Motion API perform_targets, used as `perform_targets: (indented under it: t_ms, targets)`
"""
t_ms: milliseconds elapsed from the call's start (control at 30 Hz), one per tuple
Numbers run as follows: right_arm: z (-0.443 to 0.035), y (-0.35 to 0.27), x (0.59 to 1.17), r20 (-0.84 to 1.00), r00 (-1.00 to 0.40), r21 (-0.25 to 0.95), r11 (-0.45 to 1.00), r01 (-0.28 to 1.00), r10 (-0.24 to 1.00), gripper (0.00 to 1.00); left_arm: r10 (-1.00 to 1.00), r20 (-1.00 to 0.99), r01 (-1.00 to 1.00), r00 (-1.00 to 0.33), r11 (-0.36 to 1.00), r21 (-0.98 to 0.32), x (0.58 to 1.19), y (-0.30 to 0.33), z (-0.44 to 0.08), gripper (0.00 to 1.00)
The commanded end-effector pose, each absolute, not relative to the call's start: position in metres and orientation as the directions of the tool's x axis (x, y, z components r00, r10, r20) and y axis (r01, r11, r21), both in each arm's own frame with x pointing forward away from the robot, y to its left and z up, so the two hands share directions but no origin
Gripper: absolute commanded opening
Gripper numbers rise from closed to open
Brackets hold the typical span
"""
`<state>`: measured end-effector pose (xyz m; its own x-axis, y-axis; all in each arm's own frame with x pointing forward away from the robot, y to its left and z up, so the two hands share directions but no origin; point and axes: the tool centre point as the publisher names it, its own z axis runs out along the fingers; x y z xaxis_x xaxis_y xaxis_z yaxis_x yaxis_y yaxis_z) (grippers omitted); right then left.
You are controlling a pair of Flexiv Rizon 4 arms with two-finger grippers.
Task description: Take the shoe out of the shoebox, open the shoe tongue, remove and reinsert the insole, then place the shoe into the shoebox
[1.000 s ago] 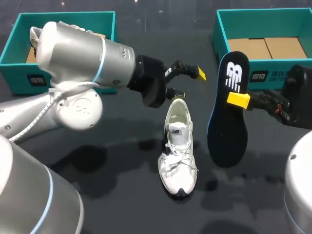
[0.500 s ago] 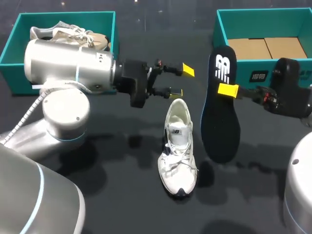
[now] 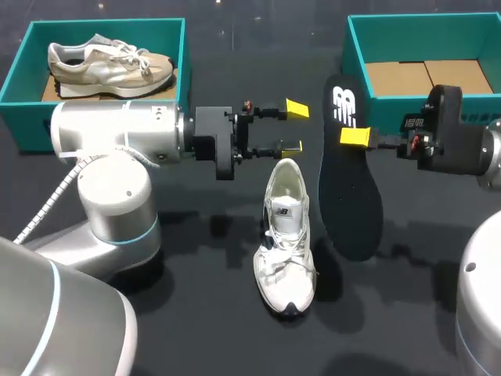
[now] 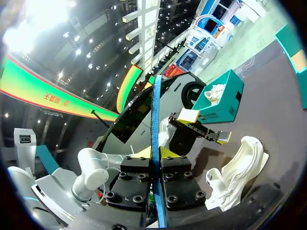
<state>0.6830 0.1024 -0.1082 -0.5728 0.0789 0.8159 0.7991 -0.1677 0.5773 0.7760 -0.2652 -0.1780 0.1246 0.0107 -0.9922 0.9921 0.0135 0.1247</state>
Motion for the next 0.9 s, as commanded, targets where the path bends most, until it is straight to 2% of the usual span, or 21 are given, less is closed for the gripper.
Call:
perform_targets:
  t_ms: [33,500,567,667,833,900]
  targets:
    - [-0.125,0.113,0.713,0.898,-0.433,0.439,-0.157,0.885,0.071,0.0,-0.051,-0.99,0.992,0.13,0.004,0.13,0.772,-0.263,-0.174,1.0]
    - [-0.129,0.112,0.717,0.905,-0.416,0.424,-0.168,0.89,0.082,0.0,-0.053,-0.989,0.99,0.136,-0.014,0.137,0.771,-0.263,-0.171,1.0]
    - [-0.134,0.112,0.726,0.924,-0.353,0.374,-0.161,0.913,0.146,0.0,-0.047,-0.99,0.991,0.134,-0.026,0.135,0.771,-0.264,-0.171,1.0]
    - [-0.139,0.108,0.742,0.948,-0.263,0.295,-0.181,0.938,0.181,0.0,-0.03,-0.99,0.99,0.141,-0.022,0.142,0.768,-0.262,-0.171,1.0]
    - [-0.147,0.104,0.767,0.972,-0.15,0.185,-0.195,0.963,0.179,0.0,-0.029,-0.99,0.99,0.136,-0.036,0.137,0.767,-0.259,-0.167,1.0]
    - [-0.15,0.1,0.775,0.98,-0.112,0.153,-0.255,0.955,0.167,0.0,-0.028,-0.991,0.991,0.131,-0.038,0.132,0.768,-0.258,-0.165,1.0]
